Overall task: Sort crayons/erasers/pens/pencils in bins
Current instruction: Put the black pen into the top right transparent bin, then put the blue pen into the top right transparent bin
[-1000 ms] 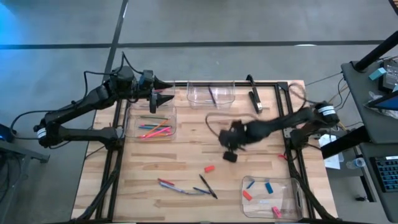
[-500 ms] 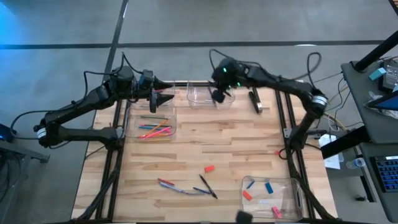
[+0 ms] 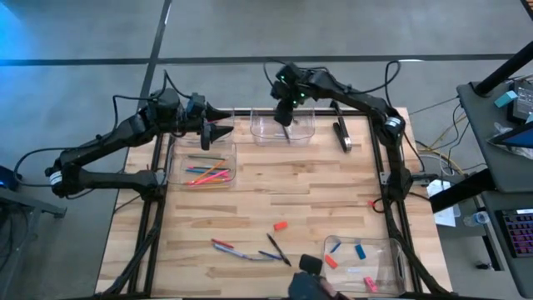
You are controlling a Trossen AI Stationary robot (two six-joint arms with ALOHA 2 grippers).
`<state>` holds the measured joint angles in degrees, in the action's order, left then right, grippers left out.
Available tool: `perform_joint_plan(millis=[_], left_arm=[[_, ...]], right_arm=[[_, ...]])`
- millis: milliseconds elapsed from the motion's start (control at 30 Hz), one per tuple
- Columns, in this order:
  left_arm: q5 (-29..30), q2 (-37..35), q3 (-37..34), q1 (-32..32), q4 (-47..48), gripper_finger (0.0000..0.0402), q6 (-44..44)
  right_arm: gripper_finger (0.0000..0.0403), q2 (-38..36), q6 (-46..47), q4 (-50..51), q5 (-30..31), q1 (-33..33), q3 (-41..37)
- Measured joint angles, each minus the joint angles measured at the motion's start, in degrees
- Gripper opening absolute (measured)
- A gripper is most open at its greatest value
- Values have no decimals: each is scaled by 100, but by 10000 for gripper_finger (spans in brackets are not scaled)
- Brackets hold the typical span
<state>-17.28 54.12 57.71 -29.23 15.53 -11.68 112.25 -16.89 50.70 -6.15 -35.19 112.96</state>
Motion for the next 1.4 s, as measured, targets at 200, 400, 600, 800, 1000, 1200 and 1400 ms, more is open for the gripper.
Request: perform_joint_plan(millis=[200,400,600,800,1000,1200,1400], left_arm=[[-2,9,0,2,3,270,0],[-494,9,0,238,211,270,41],[-561,90,0,1163,961,270,715],[-440,394,0,2016,1416,270,1233],[-318,744,0,2397,1506,270,1247],[-170,1087,0,2835,1590,270,1252],[65,1465,0,3482,2024,270,1211]], right_arm=[[187,71,41,805,-7,16,559],[237,-414,950,1254,-321,199,591],[238,-1141,1816,1362,-176,838,351],[224,-1686,2466,1312,735,1820,-10],[221,-2042,2950,953,1209,2661,-628],[221,-2486,3397,433,1220,3169,-1559],[221,-3145,3880,90,1221,3730,-2548]])
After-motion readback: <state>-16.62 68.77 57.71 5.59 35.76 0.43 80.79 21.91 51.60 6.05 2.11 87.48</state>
